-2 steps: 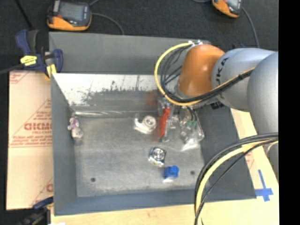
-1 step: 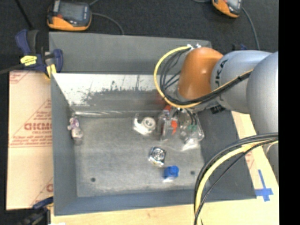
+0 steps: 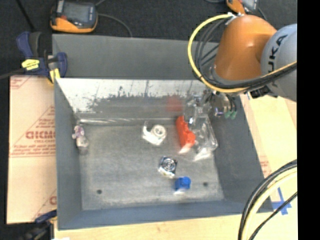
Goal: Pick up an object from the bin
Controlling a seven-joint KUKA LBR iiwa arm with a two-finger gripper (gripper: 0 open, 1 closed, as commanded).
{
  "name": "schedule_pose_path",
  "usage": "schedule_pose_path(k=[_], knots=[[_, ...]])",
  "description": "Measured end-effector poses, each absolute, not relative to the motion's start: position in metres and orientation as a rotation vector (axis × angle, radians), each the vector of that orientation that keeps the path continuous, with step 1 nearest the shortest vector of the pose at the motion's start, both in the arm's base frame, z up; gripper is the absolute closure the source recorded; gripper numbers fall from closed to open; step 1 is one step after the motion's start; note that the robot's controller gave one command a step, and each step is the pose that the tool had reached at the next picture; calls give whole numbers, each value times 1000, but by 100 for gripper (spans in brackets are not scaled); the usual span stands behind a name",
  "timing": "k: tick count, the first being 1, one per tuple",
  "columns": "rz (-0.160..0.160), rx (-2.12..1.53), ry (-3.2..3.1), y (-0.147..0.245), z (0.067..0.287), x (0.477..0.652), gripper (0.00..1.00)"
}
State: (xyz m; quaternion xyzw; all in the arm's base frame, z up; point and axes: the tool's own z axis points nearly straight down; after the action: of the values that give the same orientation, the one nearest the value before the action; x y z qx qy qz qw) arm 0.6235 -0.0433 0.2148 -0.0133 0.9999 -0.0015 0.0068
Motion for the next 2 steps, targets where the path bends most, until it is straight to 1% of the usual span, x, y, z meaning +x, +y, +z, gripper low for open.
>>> schedule_pose_path(k=[1,2], knots=[[-3,-41,3136,-43,209,622,0],[-1,-124,3145,-58,109,577,0]])
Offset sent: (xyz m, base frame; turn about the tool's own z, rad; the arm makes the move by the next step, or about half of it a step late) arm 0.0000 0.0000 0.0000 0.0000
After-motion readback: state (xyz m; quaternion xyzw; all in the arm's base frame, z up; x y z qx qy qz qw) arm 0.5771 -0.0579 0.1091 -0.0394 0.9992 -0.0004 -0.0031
